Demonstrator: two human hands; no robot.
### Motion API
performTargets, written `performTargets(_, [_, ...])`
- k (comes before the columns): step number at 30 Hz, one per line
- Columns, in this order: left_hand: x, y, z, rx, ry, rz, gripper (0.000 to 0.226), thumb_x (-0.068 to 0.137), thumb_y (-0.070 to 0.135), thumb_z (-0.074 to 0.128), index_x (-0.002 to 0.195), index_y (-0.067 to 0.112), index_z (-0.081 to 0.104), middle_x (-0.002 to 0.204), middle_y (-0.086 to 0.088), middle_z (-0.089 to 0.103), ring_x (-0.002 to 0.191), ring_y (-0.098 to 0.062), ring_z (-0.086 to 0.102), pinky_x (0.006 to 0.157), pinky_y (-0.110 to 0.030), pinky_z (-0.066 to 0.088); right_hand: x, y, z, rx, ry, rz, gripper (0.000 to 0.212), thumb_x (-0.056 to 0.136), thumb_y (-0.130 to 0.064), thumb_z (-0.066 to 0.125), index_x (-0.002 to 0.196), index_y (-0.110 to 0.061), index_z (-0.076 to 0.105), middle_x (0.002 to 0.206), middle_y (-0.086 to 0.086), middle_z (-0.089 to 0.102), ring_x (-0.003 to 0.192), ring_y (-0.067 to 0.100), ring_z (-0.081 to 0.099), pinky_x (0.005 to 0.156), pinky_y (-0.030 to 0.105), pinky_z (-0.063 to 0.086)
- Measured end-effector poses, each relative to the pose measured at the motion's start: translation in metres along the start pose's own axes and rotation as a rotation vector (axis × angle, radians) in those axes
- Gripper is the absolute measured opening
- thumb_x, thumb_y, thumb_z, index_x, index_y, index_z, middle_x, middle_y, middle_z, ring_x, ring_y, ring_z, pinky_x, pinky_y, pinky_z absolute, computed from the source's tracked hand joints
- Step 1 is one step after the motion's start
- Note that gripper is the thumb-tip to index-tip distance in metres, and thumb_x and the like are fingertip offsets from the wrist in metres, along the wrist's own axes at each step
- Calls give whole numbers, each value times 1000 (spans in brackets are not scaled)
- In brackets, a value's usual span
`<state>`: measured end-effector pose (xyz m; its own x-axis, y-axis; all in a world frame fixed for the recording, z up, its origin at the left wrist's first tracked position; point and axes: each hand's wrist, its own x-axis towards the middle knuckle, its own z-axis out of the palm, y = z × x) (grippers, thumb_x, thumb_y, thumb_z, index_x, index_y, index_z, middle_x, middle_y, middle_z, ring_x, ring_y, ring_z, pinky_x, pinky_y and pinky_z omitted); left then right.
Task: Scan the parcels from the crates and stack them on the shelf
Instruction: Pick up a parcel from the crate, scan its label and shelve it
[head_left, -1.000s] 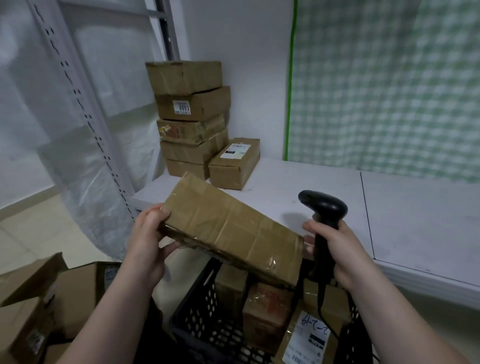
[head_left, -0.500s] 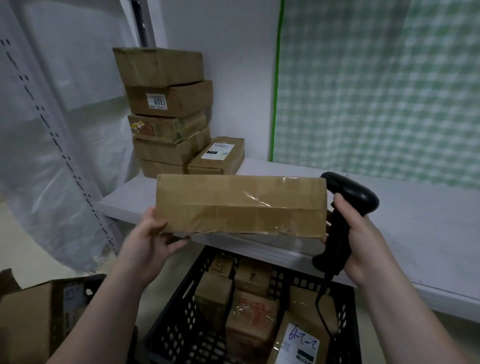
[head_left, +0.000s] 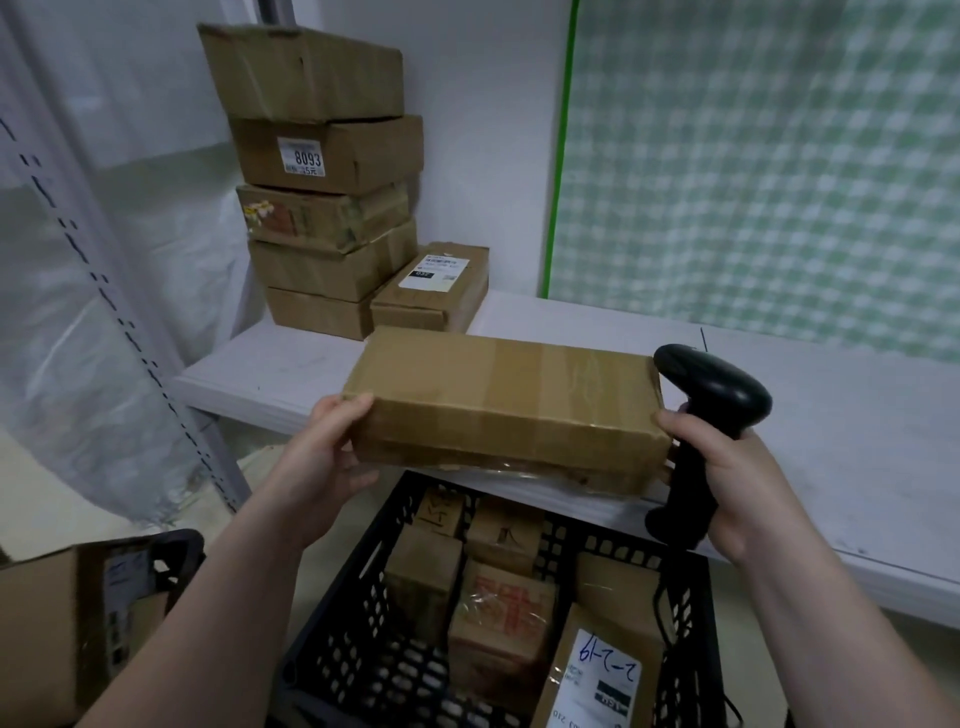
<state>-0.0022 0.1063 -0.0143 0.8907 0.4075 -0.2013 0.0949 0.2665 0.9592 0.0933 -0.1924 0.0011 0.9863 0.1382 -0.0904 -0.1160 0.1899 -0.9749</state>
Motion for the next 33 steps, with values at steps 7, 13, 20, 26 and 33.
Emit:
performTargets(7, [3, -4, 0, -67, 65, -42, 23, 94, 36, 56, 111, 23, 50, 107, -5, 57, 98, -20, 60, 86, -38, 51, -3, 6, 5, -52, 7, -78, 28, 83, 10, 60, 91, -17, 59, 83, -7, 69, 75, 6, 69, 66, 27, 48])
performTargets(13, [4, -4, -4, -157, -52, 98, 60, 68, 13, 61, 126, 19, 45, 114, -7, 55, 99, -24, 56, 84, -41, 49, -1, 5, 1, -23, 52, -131, 14, 85, -14, 67, 95, -24, 64, 105, 3, 70, 104, 20, 66, 84, 40, 51])
performTargets(20, [1, -6, -1, 144, -166, 151, 100, 53, 7, 70, 142, 39, 37, 123, -1, 55, 105, -22, 58, 76, -35, 54, 4, 8, -1, 26, 168, -96, 17, 85, -23, 69, 100, -25, 62, 108, 0, 68, 106, 23, 64, 71, 33, 48])
performTargets(26, [-5, 0, 9, 54, -118, 7, 46, 92, 53, 43, 137, 48, 37, 129, 7, 48, 113, -22, 55, 75, -40, 57, 6, 14, -2, -8, 207, -70, 24, 83, -9, 70, 105, -15, 62, 98, 2, 67, 100, 22, 64, 72, 32, 48])
performTargets(33, [1, -5, 9, -47, -17, -34, 38, 94, 35, 47, 132, 42, 45, 132, -3, 46, 117, -31, 50, 82, -52, 52, 5, 13, 1, -78, 140, -110, 35, 82, -12, 72, 115, -8, 63, 101, 4, 68, 93, 20, 64, 76, 39, 52])
